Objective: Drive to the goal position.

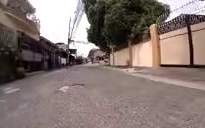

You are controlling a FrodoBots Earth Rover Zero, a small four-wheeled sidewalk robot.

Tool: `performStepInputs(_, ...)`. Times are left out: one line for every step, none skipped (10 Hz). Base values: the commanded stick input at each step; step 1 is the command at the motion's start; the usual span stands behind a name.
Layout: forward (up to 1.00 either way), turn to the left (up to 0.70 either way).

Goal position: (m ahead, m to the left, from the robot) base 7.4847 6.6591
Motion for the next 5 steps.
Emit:
performStepInputs(0.50,0.07)
performStepInputs(0.50,0.07)
performStepInputs(0.50,0.07)
performStepInputs(0.50,0.07)
performStepInputs(0.50,0.07)
